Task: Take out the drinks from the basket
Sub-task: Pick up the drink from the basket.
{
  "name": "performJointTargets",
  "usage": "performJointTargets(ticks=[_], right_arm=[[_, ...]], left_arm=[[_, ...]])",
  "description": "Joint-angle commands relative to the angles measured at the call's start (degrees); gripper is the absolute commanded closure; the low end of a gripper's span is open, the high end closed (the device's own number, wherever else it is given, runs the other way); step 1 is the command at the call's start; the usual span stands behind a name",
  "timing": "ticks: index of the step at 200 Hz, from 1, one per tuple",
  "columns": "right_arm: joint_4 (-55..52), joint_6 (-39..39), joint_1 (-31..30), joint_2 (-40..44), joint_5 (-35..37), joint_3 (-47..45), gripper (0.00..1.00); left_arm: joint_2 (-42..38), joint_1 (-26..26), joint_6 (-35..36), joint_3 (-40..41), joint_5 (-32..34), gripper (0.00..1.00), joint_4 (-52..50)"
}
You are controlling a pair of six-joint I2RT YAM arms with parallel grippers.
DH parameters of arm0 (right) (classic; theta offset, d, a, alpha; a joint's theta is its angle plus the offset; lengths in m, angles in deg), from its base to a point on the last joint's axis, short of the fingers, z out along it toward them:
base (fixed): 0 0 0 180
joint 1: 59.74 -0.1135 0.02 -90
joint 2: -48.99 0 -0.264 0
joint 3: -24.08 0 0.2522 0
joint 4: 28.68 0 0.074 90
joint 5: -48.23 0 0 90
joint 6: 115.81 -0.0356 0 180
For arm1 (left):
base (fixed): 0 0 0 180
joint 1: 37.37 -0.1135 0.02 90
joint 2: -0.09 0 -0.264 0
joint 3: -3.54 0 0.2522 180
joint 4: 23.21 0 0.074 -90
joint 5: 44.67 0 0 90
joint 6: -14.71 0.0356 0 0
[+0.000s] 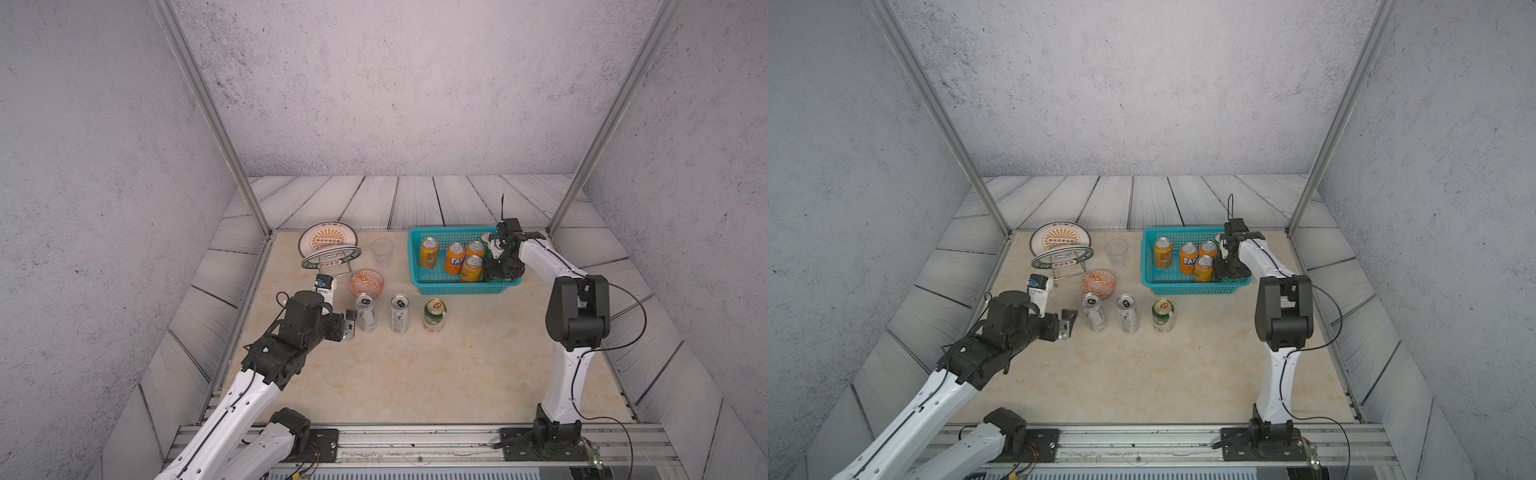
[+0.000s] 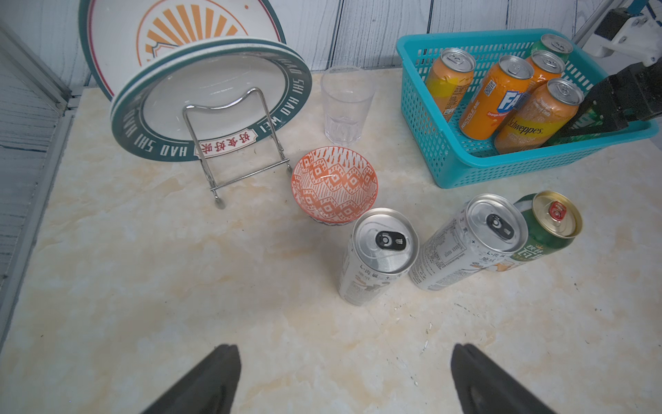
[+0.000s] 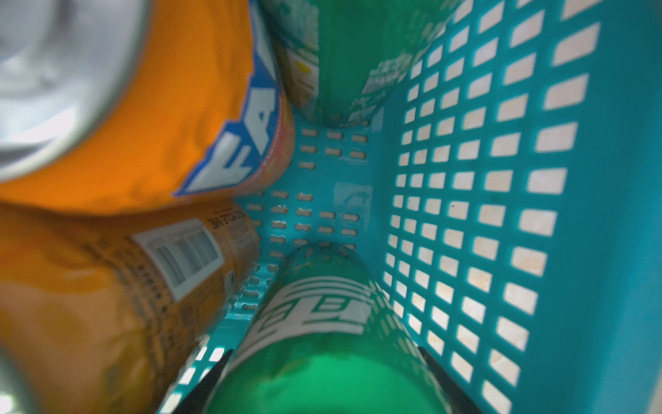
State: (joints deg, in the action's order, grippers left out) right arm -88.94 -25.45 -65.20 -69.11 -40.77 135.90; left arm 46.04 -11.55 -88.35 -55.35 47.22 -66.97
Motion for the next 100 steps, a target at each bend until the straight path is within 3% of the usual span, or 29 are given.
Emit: performJointTargets(ticks=[1, 100], right_arm=[[-0.07, 0.61, 0.17, 4.46, 0.50, 2.00, 0.38], [-3.22, 0.30, 0.12, 10.10, 1.03, 4.19, 0.39]], left_arm=[[-0.08, -0.42, 0.19, 0.04, 0.20, 0.01, 0.65], [-0.45, -0.42, 0.22, -0.05, 0.05, 0.01, 0.68]])
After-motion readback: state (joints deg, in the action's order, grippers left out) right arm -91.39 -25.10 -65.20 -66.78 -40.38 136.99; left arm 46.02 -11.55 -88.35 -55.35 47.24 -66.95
